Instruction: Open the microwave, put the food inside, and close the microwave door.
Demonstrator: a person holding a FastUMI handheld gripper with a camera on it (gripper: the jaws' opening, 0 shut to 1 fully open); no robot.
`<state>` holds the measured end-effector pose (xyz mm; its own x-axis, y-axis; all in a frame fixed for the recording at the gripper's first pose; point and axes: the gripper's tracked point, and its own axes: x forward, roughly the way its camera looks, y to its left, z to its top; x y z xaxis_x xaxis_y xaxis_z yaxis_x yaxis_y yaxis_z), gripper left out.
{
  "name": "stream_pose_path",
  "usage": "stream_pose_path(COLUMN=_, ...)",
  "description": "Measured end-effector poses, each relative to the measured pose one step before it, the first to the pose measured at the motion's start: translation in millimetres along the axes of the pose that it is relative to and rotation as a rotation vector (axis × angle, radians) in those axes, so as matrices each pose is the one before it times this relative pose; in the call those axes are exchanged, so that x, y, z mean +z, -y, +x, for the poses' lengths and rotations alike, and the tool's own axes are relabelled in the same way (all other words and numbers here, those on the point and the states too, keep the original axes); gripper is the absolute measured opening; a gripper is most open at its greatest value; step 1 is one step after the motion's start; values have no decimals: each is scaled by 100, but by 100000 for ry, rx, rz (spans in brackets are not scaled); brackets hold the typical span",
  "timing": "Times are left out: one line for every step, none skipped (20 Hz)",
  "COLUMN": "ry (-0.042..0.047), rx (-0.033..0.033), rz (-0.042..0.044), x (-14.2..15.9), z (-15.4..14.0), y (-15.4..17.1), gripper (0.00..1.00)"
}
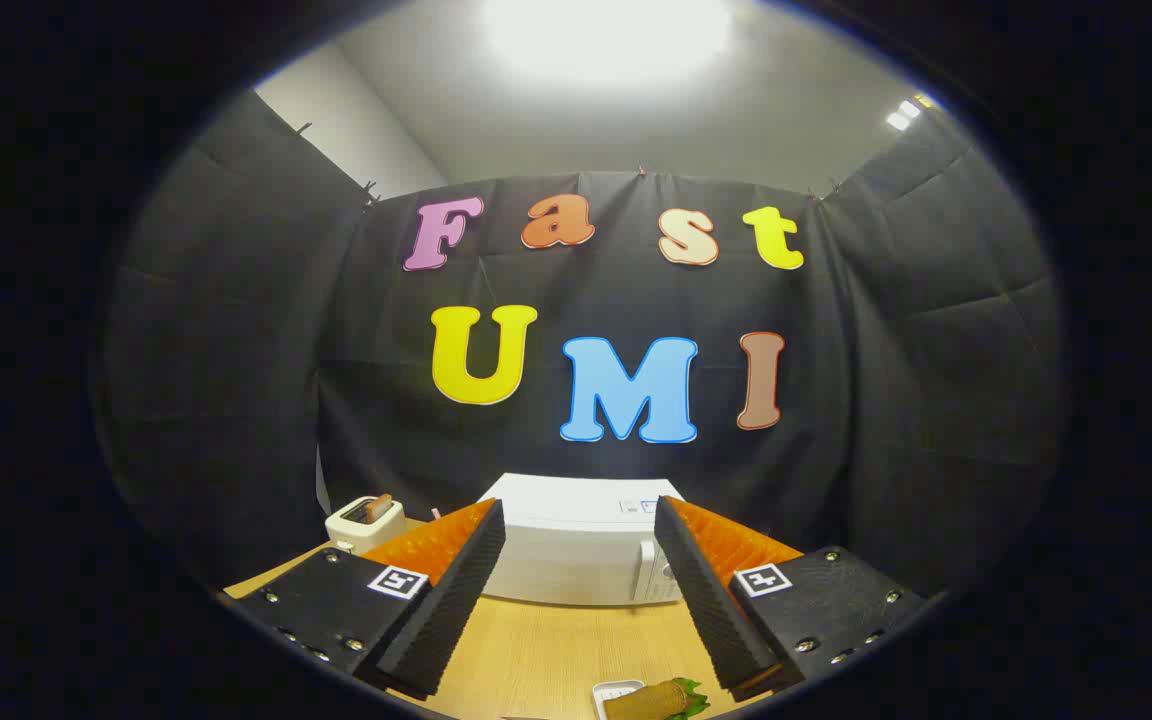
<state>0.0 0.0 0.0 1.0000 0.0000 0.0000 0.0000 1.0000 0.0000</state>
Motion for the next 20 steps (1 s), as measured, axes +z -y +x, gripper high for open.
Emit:
stream_pose_path(ry=62, rx=38, rz=-171, x=-47, z=-55, y=42, gripper=96)
stream_pose_path(ry=-61, rx=80, rz=-158, x=-60, z=23, y=36, gripper=96)
stream_pose_path(ry=-67, rx=-20, rz=-160, x=-54, z=47, y=14, gripper=96)
stream_pose_path(ry=-210, rx=-225, rz=-119, x=9, z=110, y=80, gripper=96)
stream_pose_path(ry=-255, rx=-112, rz=136, x=-160, z=14, y=22, gripper=96)
stream_pose_path(ry=-299, rx=0, rz=455, x=-82, z=21, y=-12, gripper=96)
stream_pose_path(ry=-125, rx=-9, rz=335, x=-121, z=123, y=-22, gripper=96)
stream_pose_path(ry=32, rx=-329, rz=77, x=-25, z=135, y=75, gripper=96)
stream_pose_path(ry=140, rx=-282, rz=9, x=-53, z=-20, y=100, gripper=96)
stream_pose_path(ry=-93, rx=-254, rz=65, x=-30, z=25, y=24, gripper=96)
stream_pose_path(ry=-466, rx=-176, rz=0, x=-332, z=23, y=58, gripper=96)
stream_pose_path(ry=-701, rx=30, rz=92, x=-220, z=70, y=66, gripper=96)
stream_pose_path(ry=-521, rx=183, rz=54, x=-173, z=50, y=-58, gripper=96)
stream_pose_path(ry=-63, rx=-185, rz=-45, x=4, z=120, y=43, gripper=96)
stream_pose_path(ry=304, rx=-243, rz=-265, x=-121, z=137, y=108, gripper=96)
stream_pose_path(ry=248, rx=-266, rz=-372, x=-59, z=244, y=134, gripper=96)
stream_pose_path(ry=57, rx=-262, rz=-232, x=-297, z=279, y=104, gripper=96)
stream_pose_path(ry=-43, rx=-275, rz=38, x=-213, z=379, y=153, gripper=96)
stream_pose_path(ry=-186, rx=-384, rz=205, x=-285, z=325, y=185, gripper=96)
stream_pose_path(ry=-289, rx=-210, rz=503, x=-244, z=545, y=173, gripper=96)
